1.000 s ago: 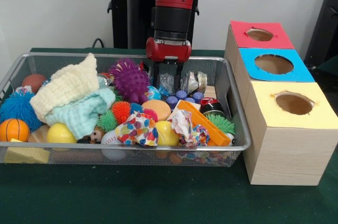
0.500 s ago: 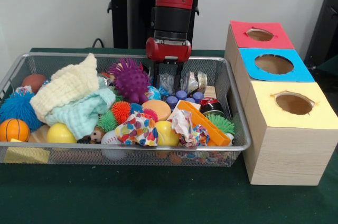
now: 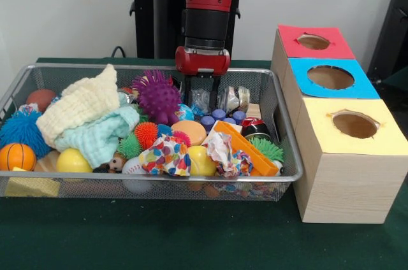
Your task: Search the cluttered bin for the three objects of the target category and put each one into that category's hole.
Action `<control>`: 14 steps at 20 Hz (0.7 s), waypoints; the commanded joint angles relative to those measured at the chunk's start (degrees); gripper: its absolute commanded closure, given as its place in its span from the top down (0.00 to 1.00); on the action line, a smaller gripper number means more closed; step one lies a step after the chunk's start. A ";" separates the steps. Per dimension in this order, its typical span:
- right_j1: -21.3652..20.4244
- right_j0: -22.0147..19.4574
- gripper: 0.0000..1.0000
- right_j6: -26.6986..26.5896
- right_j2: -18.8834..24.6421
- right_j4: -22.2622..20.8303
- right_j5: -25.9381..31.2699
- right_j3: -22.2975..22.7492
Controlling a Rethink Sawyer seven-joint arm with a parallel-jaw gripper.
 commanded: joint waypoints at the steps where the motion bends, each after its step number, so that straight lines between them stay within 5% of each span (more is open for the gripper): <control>1: 4.62 -1.10 1.00 17.19 5.17 2.84 8.60 -1.25; 14: 4.07 1.76 1.00 17.81 5.70 4.49 7.09 -1.52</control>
